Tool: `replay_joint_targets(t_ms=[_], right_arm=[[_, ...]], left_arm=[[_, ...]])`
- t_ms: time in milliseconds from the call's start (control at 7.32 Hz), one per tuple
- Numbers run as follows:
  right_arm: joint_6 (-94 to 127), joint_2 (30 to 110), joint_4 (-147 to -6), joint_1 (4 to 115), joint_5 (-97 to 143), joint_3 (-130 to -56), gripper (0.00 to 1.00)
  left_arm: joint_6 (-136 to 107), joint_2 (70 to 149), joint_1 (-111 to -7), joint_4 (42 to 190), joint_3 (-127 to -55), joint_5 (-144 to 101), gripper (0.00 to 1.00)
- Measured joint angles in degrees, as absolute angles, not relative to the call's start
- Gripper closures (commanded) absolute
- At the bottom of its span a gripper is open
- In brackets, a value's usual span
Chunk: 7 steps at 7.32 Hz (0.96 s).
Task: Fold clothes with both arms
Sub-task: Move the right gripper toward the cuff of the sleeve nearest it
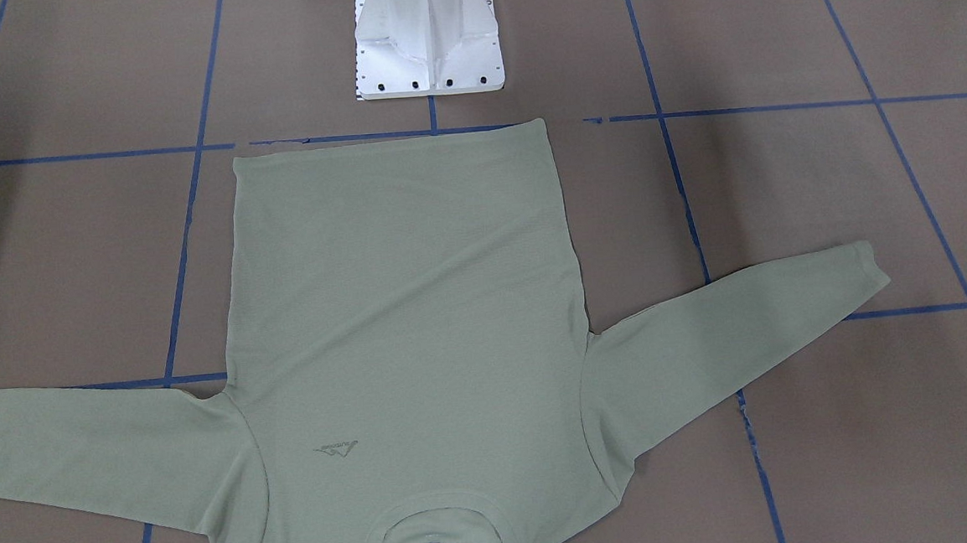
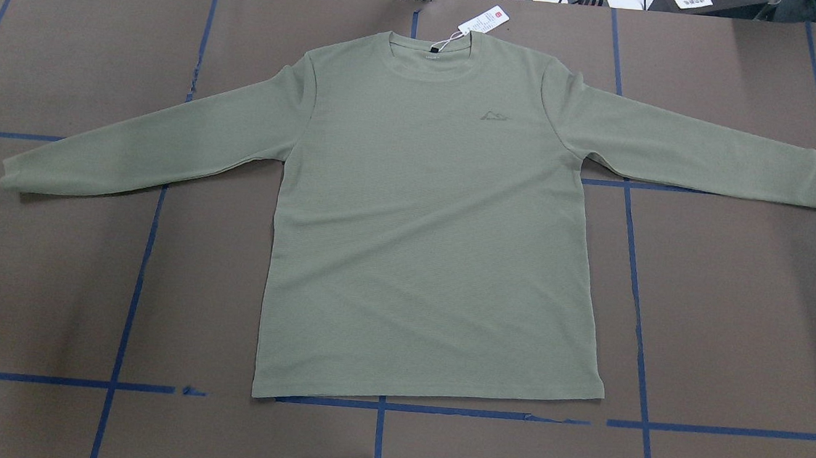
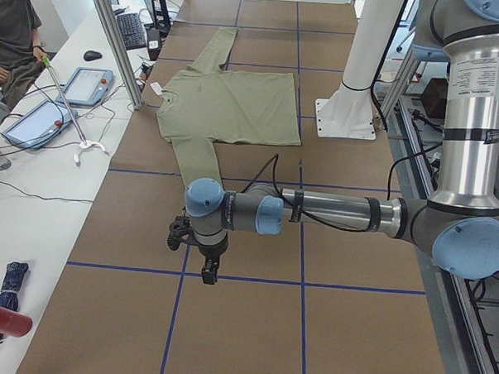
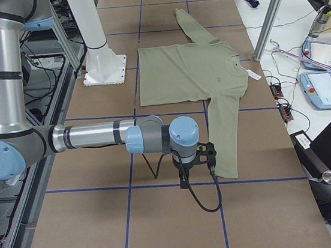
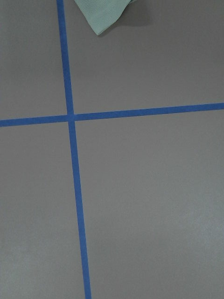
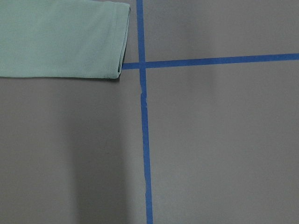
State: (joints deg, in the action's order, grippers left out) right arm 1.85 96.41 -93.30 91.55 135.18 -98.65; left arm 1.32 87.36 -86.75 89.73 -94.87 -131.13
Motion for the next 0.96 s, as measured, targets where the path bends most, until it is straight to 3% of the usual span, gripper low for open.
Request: replay_joint_targets(t_ms=[956], right_arm=[[2.0, 95.4, -87.4, 89.0, 141.4, -96.9, 0.0]], left_arm=[[1.3, 91.9, -86.3, 95.0, -93.8, -131.0, 0.0]])
